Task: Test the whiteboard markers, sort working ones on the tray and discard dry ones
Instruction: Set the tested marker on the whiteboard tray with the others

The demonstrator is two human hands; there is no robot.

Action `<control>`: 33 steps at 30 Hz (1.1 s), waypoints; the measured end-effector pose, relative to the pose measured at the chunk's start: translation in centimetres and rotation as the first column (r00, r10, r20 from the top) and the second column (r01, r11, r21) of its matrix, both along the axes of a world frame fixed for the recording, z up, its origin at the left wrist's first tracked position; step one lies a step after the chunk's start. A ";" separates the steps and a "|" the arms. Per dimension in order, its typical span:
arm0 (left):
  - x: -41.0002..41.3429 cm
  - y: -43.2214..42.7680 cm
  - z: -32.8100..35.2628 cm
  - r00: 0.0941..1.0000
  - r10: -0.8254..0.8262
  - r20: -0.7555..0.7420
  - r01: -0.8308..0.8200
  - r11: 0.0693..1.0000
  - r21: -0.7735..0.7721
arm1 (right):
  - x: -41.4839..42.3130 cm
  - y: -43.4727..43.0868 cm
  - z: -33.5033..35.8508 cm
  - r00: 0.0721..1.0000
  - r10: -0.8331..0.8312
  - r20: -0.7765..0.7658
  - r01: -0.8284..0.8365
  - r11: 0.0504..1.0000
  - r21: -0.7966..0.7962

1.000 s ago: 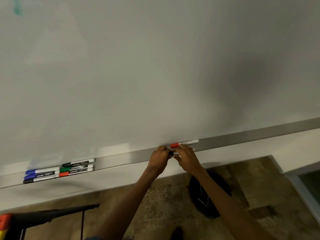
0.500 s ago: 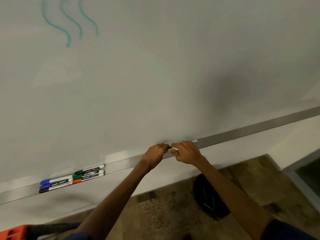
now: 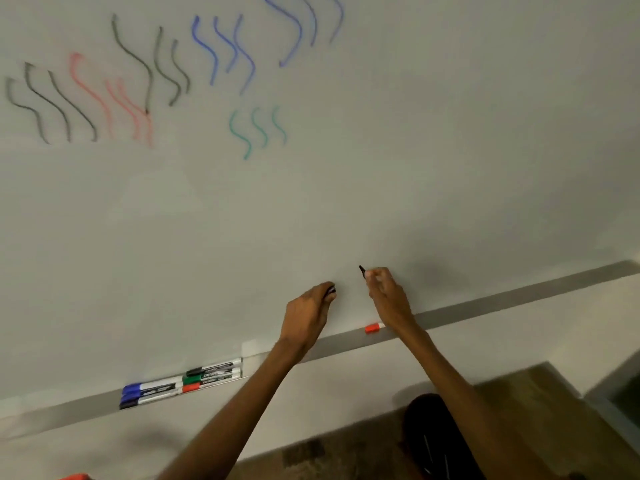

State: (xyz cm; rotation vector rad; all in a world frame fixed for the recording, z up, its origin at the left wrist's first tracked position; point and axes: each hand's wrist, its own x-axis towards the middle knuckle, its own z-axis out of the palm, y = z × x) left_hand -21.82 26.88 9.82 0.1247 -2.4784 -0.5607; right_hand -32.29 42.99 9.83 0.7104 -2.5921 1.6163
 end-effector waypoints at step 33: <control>-11.3 -3.6 23.4 0.690 -0.013 -0.724 -0.199 0.958 -0.207 | -4.2 -7.7 25.4 0.939 0.081 -0.334 -0.315 0.592 -0.742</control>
